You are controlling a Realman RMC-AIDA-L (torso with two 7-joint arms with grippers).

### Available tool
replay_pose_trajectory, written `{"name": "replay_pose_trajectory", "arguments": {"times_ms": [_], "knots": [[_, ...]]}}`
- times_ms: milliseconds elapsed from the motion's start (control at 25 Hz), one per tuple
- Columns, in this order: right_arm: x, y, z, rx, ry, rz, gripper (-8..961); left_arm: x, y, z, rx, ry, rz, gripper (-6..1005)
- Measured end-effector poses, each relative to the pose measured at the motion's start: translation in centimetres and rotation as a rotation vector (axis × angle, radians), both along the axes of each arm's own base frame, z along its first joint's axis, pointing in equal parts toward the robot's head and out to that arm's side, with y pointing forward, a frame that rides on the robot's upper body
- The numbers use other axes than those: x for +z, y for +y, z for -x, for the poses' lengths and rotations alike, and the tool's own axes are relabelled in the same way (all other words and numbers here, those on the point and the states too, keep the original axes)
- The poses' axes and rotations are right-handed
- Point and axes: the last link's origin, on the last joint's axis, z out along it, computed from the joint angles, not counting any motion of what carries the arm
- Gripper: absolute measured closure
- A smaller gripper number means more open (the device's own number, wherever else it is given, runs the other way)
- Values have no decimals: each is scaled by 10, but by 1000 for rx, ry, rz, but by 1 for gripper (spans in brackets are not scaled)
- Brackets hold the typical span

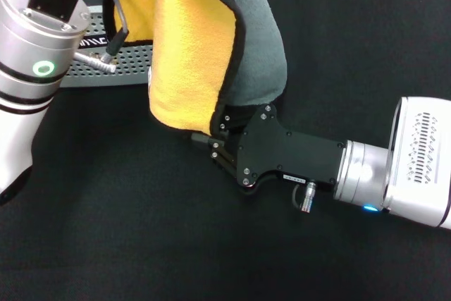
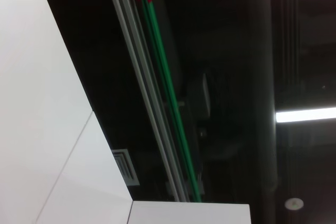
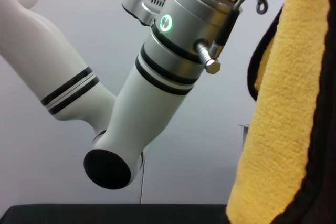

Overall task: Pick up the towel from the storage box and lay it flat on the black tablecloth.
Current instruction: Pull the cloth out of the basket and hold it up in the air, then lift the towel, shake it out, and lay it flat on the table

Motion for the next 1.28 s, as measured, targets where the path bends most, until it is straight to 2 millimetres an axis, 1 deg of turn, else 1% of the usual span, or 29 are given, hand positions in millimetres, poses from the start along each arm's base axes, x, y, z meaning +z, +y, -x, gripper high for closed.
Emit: {"name": "replay_pose_trajectory", "arguments": {"times_ms": [200,360,520,680,720,840,920,1040,1120,1200,1280], "knots": [[0,-1,-2,-7,1,-1,873,1,-3,7,25,-6,-5,987],[1,0,-2,-8,2,-6,931,2,-8,19,65,-8,-9,987],[5,4,-2,-12,11,-23,930,4,-23,46,167,-20,-20,987],[16,11,0,-3,22,-40,930,13,-45,84,321,-66,-54,987],[22,14,-1,0,18,-42,930,16,-53,96,368,-82,-60,987],[38,18,-3,35,13,-29,929,19,-65,112,434,-104,-61,987],[55,20,-5,71,27,14,929,19,-75,124,493,-110,-59,987],[77,26,-4,101,35,57,929,16,-83,137,558,-99,-42,987],[93,30,-2,133,18,69,928,11,-86,144,603,-84,-13,987],[109,36,3,156,-6,64,928,2,-85,149,652,-55,38,987],[126,42,11,174,-57,40,928,-4,-83,151,671,-37,76,987]]}}
